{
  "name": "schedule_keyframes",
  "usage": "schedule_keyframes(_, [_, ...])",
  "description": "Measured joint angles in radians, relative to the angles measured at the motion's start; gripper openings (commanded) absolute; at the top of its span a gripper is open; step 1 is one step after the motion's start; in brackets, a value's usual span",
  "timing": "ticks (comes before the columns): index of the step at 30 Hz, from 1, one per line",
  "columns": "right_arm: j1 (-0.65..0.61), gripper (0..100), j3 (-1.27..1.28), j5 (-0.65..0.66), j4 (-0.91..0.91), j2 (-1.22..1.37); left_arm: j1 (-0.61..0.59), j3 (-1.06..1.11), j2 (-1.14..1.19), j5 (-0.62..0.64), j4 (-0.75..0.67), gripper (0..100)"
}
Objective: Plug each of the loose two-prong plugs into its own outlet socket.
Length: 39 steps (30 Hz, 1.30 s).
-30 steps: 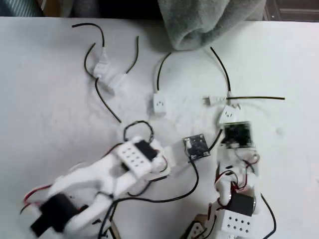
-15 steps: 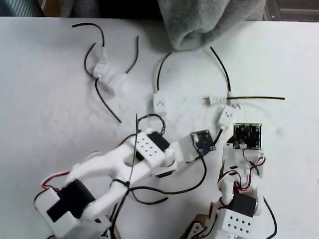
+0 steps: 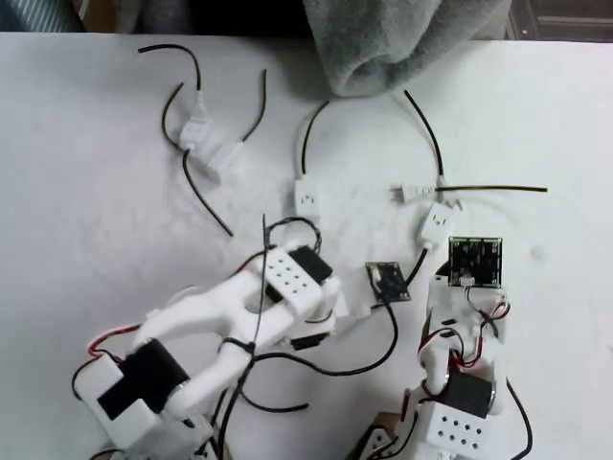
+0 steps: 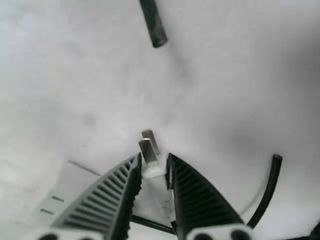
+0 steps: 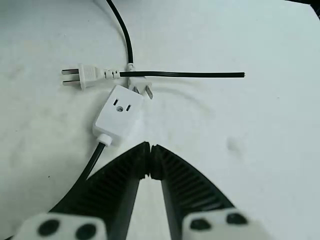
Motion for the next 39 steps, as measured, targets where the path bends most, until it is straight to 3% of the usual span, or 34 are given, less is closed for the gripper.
schedule_keyframes(11, [0.0, 2.1, 0.0, 0.0, 0.0, 0.0, 0.0, -0.11, 0.006, -0.006, 0.138, 12])
schedule_keyframes(22, [0.0, 1.9, 0.0, 0.0, 0.0, 0.0, 0.0, -0.11, 0.006, -0.006, 0.138, 12])
schedule_keyframes(30, [0.0, 1.9, 0.0, 0.0, 0.0, 0.0, -0.038, 0.021, 0.005, -0.006, -0.021, 12])
schedule_keyframes(39, [0.0, 1.9, 0.0, 0.0, 0.0, 0.0, -0.054, 0.021, 0.005, -0.008, 0.02, 12])
